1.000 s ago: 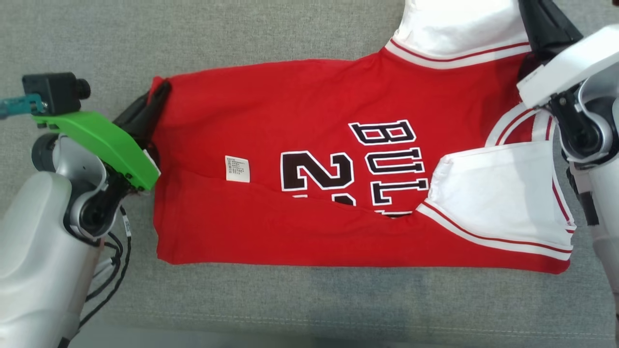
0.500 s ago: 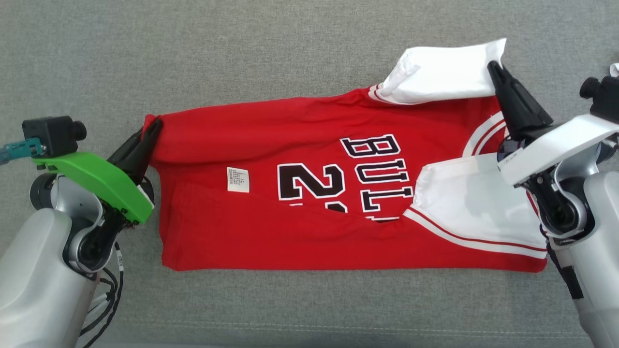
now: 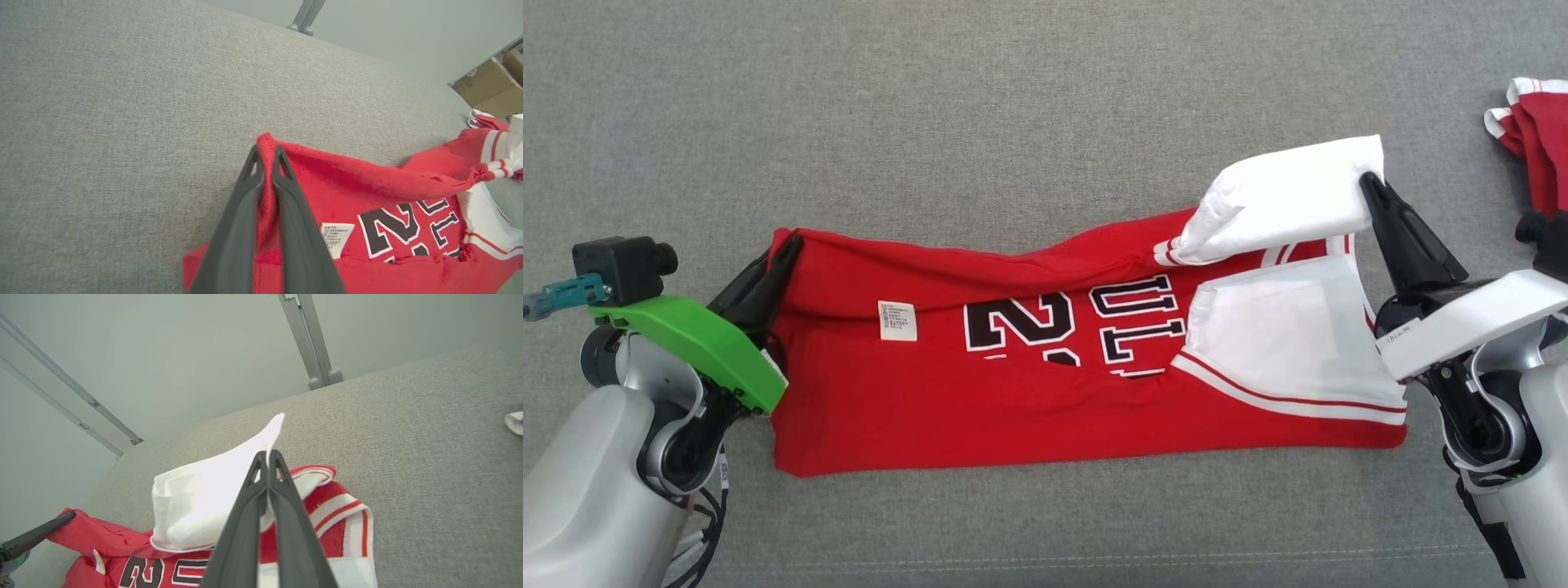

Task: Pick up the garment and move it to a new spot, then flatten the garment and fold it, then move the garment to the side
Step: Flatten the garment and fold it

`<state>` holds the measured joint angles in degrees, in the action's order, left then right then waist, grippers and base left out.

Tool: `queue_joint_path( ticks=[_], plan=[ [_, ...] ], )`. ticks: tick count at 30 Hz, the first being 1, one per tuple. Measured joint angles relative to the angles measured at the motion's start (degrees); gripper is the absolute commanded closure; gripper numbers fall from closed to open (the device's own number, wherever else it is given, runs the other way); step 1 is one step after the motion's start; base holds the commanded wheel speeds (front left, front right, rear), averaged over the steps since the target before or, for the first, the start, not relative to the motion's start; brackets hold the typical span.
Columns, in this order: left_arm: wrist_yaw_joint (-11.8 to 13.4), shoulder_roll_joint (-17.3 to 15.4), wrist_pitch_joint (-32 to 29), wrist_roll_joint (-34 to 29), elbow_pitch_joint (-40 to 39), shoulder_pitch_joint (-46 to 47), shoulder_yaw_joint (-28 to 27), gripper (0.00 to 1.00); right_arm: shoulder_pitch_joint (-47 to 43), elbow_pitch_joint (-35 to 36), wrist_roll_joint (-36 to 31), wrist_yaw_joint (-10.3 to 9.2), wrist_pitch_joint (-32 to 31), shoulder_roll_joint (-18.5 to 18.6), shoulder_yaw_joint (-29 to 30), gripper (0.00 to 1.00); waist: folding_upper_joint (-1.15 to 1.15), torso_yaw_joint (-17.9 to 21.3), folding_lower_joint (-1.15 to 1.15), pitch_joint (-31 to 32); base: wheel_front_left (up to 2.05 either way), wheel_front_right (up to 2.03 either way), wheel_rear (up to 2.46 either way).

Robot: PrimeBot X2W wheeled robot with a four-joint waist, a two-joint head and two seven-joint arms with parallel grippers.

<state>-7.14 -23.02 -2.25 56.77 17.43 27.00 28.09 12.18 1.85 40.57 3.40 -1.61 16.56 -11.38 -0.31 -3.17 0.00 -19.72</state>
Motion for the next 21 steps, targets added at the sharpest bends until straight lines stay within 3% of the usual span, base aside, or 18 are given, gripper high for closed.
queue_joint_path(
  ticks=[13, 21],
  plan=[
    [0.0, -3.5, 3.4, -2.5, -2.2, 0.1, 2.0, 1.0, -3.2, 6.2, 0.0, -1.07, -0.1, 0.4, 0.4, 1.0, 0.0, 0.5, 0.0, -0.8, 0.0, 0.0, 0.0],
    [0.0, -3.9, 3.8, -3.7, -3.1, 4.9, 2.9, 1.0, 3.7, 8.1, -2.1, -1.6, -2.1, 2.7, 0.0, 1.0, 0.0, 0.6, 0.0, -3.5, 0.0, 0.0, 0.0]
  ],
)
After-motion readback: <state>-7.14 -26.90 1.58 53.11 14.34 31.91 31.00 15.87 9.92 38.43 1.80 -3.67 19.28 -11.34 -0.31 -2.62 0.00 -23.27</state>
